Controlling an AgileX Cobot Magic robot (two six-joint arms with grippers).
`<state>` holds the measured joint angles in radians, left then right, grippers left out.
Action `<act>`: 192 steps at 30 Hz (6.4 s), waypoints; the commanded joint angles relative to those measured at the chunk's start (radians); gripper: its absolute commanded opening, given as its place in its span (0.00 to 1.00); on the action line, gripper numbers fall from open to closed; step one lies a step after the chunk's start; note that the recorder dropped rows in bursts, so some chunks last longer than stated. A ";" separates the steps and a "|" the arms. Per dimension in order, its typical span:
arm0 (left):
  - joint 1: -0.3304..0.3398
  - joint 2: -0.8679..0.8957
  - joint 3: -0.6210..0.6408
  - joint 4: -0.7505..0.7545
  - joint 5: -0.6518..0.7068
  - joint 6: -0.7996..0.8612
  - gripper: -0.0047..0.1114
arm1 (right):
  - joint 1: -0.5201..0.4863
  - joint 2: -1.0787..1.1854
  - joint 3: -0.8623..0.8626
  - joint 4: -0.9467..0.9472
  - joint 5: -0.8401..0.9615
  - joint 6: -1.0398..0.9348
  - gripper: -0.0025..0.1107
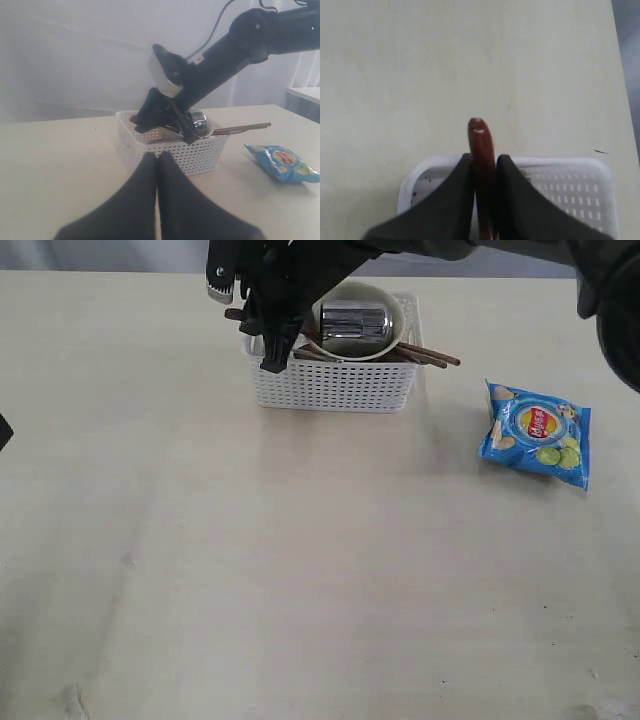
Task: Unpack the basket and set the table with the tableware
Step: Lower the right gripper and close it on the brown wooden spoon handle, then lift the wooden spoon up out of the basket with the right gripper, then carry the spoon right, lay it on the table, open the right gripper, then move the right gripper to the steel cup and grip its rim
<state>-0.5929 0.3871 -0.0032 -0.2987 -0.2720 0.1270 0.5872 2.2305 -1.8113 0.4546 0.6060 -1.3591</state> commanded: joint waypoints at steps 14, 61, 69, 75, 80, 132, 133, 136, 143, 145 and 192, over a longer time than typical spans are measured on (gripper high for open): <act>0.002 -0.004 0.003 -0.001 -0.002 -0.001 0.04 | -0.001 -0.009 0.001 0.046 0.030 0.012 0.02; 0.002 -0.004 0.003 0.004 0.002 -0.001 0.04 | 0.013 -0.139 -0.001 0.095 -0.061 0.033 0.02; 0.002 -0.004 0.003 0.004 0.002 -0.001 0.04 | 0.013 -0.218 -0.001 0.026 -0.060 0.241 0.02; 0.002 -0.004 0.003 0.004 0.002 -0.001 0.04 | 0.013 -0.306 0.003 -0.411 0.060 0.751 0.02; 0.002 -0.004 0.003 0.004 0.002 -0.001 0.04 | 0.013 -0.408 0.082 -0.620 0.146 1.059 0.02; 0.002 -0.004 0.003 0.004 0.009 -0.001 0.04 | 0.303 -0.503 1.185 -1.395 0.443 2.706 0.02; 0.002 -0.004 0.003 0.004 0.009 -0.001 0.04 | 0.301 -0.492 1.178 -1.393 0.445 2.704 0.02; 0.002 -0.004 0.003 0.001 0.009 -0.001 0.04 | 0.301 -0.471 1.173 -1.394 0.452 2.704 0.02; 0.002 -0.004 0.003 -0.006 0.009 -0.001 0.04 | 0.301 -0.444 1.173 -1.387 0.450 2.704 0.02; 0.002 -0.004 0.003 -0.006 0.009 -0.001 0.04 | 0.301 -0.435 1.173 -1.387 0.450 2.704 0.02; 0.002 -0.004 0.003 -0.004 0.009 -0.001 0.04 | 0.024 -0.636 0.621 -0.937 0.063 1.971 0.02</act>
<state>-0.5929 0.3871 -0.0032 -0.2987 -0.2646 0.1270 0.7207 1.5724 -1.1035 -0.7391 0.7588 0.8610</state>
